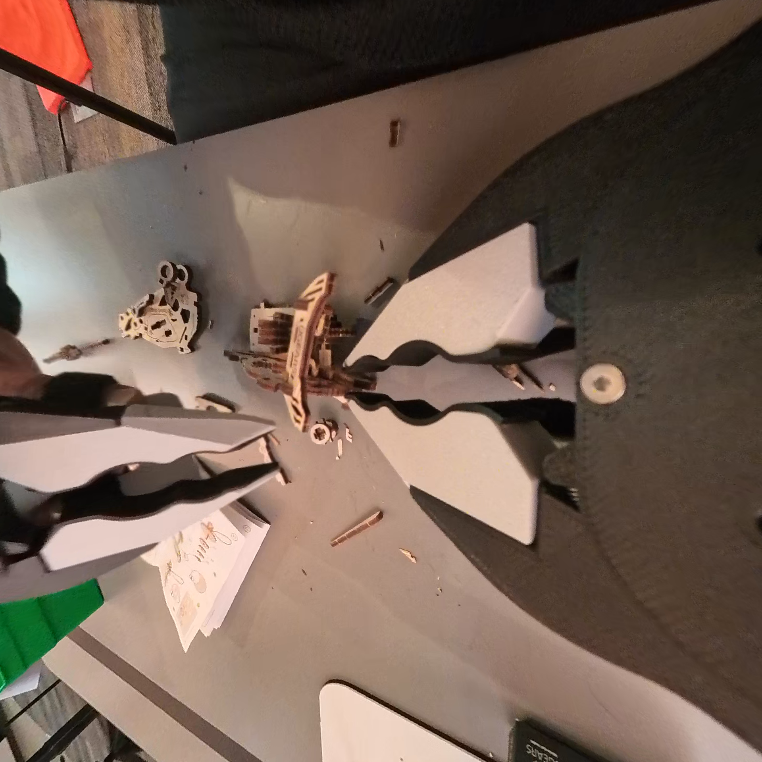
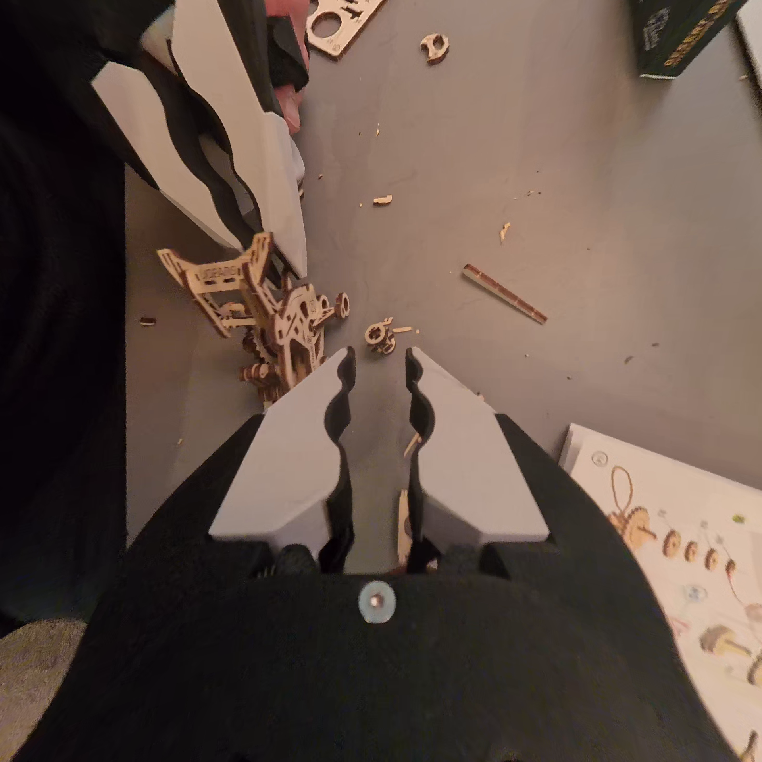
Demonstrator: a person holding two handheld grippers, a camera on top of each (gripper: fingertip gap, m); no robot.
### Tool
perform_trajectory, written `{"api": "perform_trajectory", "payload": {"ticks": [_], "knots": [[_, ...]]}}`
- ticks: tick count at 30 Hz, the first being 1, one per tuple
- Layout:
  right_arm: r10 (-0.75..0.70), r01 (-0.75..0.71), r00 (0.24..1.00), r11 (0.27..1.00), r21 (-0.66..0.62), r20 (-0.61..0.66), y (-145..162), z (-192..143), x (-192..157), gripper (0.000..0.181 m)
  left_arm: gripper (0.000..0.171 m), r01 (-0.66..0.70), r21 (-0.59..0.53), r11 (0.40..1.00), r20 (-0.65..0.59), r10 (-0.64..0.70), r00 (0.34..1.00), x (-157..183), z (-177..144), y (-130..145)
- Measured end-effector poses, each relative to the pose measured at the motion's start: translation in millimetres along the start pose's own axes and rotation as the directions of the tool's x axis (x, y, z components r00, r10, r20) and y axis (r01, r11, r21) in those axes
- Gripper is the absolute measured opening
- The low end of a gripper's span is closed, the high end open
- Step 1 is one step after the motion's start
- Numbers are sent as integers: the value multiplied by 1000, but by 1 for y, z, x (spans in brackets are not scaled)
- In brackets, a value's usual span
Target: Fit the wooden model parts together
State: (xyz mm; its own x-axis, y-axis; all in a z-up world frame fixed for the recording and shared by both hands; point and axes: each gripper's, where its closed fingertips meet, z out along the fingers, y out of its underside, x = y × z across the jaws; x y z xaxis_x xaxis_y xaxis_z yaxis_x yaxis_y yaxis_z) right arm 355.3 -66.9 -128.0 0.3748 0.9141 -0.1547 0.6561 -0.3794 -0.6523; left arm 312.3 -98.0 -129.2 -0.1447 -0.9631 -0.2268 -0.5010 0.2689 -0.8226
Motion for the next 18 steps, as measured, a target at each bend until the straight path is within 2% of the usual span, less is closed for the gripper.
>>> {"api": "perform_trajectory", "payload": {"ticks": [5,9,13,18], "knots": [[48,-46,998,998,44,-46,2,-24,-8,24,6,-13,-20,1000,-4,13,1000,2,2,2],[76,-71,994,996,59,-81,11,-27,-16,25,13,-19,-33,999,7,19,1000,1,3,4],[109,-95,986,989,113,-123,4,-19,-11,27,21,-11,-44,999,13,11,1000,0,4,6],[66,-64,989,998,24,-136,2,6,-6,31,23,-10,-94,996,-9,9,1000,2,9,12]]}}
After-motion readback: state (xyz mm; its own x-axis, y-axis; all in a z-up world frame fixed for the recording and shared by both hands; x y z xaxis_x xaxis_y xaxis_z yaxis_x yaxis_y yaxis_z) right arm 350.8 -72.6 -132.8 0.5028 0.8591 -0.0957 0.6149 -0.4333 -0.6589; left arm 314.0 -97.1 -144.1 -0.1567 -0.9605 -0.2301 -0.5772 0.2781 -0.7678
